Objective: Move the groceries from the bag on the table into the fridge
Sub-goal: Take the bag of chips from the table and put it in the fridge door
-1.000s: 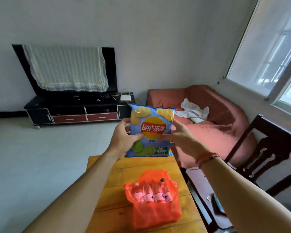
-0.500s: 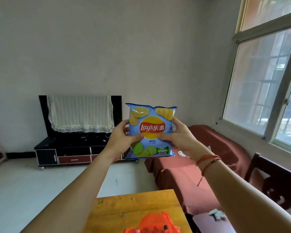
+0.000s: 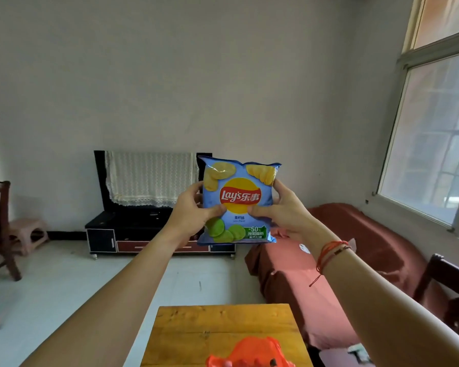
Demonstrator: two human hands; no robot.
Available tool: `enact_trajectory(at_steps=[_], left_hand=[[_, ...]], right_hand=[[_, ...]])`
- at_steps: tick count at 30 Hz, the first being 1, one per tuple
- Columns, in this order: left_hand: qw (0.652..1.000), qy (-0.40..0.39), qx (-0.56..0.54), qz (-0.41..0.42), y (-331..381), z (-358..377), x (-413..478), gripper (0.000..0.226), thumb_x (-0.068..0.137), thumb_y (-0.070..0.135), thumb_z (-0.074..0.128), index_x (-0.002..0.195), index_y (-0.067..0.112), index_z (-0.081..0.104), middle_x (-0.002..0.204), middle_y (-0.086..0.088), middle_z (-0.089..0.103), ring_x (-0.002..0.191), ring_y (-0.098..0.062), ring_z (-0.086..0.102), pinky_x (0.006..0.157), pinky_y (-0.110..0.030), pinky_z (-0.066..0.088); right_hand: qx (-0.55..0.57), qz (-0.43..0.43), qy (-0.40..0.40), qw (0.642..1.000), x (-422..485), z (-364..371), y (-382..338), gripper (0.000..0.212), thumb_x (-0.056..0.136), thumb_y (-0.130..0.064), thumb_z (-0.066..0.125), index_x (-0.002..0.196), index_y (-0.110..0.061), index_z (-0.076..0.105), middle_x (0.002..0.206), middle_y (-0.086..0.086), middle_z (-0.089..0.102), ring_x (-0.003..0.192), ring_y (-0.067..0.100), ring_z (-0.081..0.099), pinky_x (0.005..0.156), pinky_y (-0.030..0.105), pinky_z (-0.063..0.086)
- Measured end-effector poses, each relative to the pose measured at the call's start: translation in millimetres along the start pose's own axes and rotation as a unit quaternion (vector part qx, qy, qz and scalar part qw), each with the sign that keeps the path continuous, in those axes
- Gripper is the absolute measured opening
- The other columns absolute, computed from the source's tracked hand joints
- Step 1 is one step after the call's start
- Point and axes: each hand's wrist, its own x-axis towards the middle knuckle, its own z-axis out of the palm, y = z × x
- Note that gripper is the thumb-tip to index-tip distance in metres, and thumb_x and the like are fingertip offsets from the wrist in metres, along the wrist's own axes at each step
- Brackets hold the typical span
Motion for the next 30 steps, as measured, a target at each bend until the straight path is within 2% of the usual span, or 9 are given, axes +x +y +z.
enact_trajectory(at_steps=[3,7,11,13,16,20,24,26,30], left_hand=[[1.0,0.028,0.011,-0.003,-2,-18,-8,0.056,0.078,0.005,0.08,0.127,0.017,0.055,0.11,-0.003,0.069,0.091,-0.013,0.071,0.068,-0.025,0.059],[0.996,0.075,0.039,-0.001,-4,-56,-29,0.051,0.079,0.008,0.081,0.122,0.021,0.058,0.109,0.001,0.071,0.094,-0.012,0.071,0.073,-0.028,0.06],[0.989,0.136,0.063,-0.013,-3,-105,-59,0.046,0.078,0.009,0.081,0.113,0.03,0.059,0.107,0.005,0.071,0.094,-0.009,0.071,0.073,-0.025,0.059],[0.983,0.167,0.067,-0.02,0,-131,-76,0.047,0.079,0.008,0.08,0.116,0.028,0.059,0.107,0.003,0.071,0.095,-0.011,0.071,0.072,-0.025,0.059],[0.973,0.213,0.084,-0.03,7,-172,-108,0.053,0.079,0.007,0.08,0.125,0.019,0.058,0.109,0.0,0.071,0.095,-0.011,0.071,0.073,-0.028,0.06],[0.953,0.273,0.125,-0.029,23,-228,-159,0.049,0.078,0.006,0.081,0.119,0.02,0.059,0.107,0.001,0.071,0.092,-0.008,0.07,0.073,-0.027,0.06],[0.931,0.33,0.151,-0.034,41,-280,-217,0.049,0.078,0.004,0.08,0.115,0.028,0.058,0.109,0.002,0.07,0.097,-0.01,0.069,0.072,-0.023,0.058],[0.917,0.36,0.165,-0.04,50,-301,-247,0.051,0.078,0.004,0.08,0.12,0.024,0.058,0.109,0.001,0.07,0.095,-0.009,0.07,0.07,-0.022,0.057],[0.888,0.415,0.19,-0.051,71,-331,-306,0.051,0.079,0.003,0.079,0.123,0.018,0.059,0.111,0.001,0.07,0.096,-0.011,0.07,0.071,-0.023,0.058]], right_hand=[[0.01,-0.001,-0.031,0.999,6,18,2,0.071,0.076,0.004,0.083,0.133,-0.026,0.054,0.112,0.013,0.074,0.092,0.029,0.076,0.073,0.042,0.062],[0.002,0.008,-0.085,0.996,13,58,2,0.072,0.076,0.005,0.082,0.13,-0.033,0.053,0.107,0.007,0.074,0.079,0.016,0.076,0.057,0.026,0.058],[-0.008,-0.019,-0.154,0.988,17,111,3,0.071,0.074,0.013,0.08,0.12,-0.035,0.056,0.097,-0.002,0.075,0.078,0.013,0.075,0.059,0.028,0.058],[-0.003,-0.032,-0.18,0.983,19,142,3,0.072,0.074,0.016,0.078,0.119,-0.036,0.055,0.093,-0.007,0.075,0.08,0.013,0.075,0.06,0.027,0.059],[0.006,-0.045,-0.227,0.973,18,195,-2,0.078,0.074,0.015,0.079,0.129,-0.034,0.053,0.102,0.0,0.074,0.087,0.018,0.076,0.063,0.031,0.06],[0.021,-0.062,-0.281,0.958,7,272,-11,0.077,0.074,0.015,0.079,0.128,-0.032,0.053,0.102,0.001,0.073,0.084,0.017,0.075,0.062,0.034,0.061],[0.037,-0.07,-0.337,0.938,-14,349,-21,0.079,0.071,0.014,0.08,0.132,-0.029,0.054,0.11,0.014,0.072,0.096,0.034,0.072,0.074,0.052,0.063],[0.048,-0.068,-0.367,0.926,-27,383,-26,0.079,0.072,0.011,0.081,0.132,-0.03,0.053,0.109,0.01,0.073,0.094,0.031,0.073,0.071,0.048,0.063],[0.078,-0.065,-0.436,0.894,-54,445,-39,0.071,0.073,0.005,0.083,0.123,-0.036,0.055,0.11,-0.002,0.072,0.095,0.015,0.072,0.065,0.026,0.059]])
